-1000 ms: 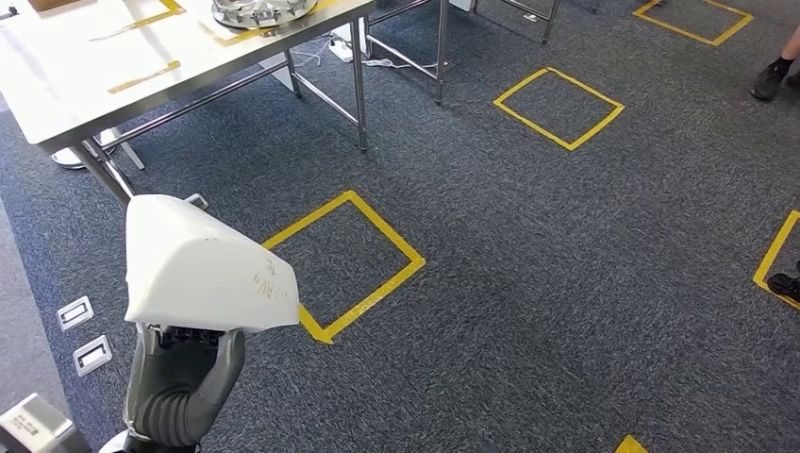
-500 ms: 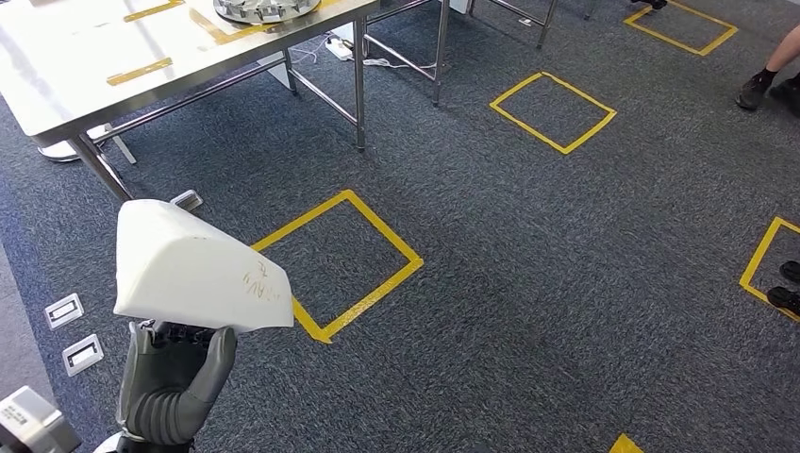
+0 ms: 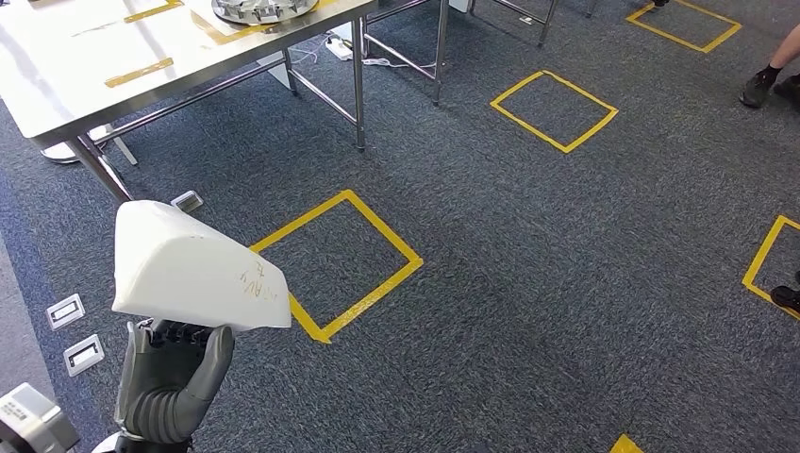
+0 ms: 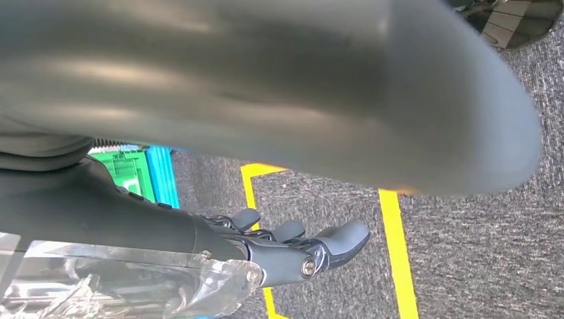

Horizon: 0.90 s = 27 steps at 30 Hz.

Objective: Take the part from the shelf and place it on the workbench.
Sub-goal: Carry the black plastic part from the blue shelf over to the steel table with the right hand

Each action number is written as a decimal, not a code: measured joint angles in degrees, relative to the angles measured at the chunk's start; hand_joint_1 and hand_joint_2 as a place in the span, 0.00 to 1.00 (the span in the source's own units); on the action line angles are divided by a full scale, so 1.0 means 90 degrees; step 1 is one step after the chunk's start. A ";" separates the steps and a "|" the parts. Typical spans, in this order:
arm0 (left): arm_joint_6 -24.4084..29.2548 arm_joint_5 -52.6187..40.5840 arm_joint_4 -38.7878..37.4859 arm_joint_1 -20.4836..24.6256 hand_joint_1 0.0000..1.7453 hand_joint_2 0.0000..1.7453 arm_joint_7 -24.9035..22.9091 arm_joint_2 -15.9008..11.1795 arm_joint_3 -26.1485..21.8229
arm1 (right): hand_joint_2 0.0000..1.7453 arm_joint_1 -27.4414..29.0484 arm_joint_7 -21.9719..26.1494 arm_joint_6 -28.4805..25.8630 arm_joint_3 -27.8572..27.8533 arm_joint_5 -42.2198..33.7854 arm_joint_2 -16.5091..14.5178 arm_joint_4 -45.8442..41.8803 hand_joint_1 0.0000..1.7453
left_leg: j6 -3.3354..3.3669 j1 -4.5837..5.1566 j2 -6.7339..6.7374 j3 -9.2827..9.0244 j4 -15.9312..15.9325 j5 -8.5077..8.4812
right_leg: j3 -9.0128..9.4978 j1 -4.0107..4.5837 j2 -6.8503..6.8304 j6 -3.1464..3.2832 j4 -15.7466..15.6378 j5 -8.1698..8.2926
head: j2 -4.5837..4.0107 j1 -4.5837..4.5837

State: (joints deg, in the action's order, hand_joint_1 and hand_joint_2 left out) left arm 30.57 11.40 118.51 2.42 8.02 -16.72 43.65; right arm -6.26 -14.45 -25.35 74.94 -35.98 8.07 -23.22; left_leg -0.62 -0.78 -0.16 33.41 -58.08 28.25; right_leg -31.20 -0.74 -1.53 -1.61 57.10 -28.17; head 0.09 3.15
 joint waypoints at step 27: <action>0.0171 -0.0011 0.0000 -0.0003 1.00 1.00 -0.0015 -0.0005 0.0000 | 0.00 0.0001 -0.0041 0.0002 0.0000 0.0000 0.0000 -0.0090 0.00 | -0.0004 0.0000 0.0000 -0.0002 0.0001 0.0000 | -0.0001 0.0001 0.0000 0.0005 0.0007 -0.0004 | 0.0000 0.0002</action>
State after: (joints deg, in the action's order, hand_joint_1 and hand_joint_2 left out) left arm 32.10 11.30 118.51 2.40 7.89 -16.76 43.65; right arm -6.25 -14.81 -25.33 74.94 -35.98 8.07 -24.04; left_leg -0.66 -0.79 -0.16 33.39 -58.07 28.25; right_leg -31.21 -0.73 -1.54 -1.57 57.17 -28.21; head 0.09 3.16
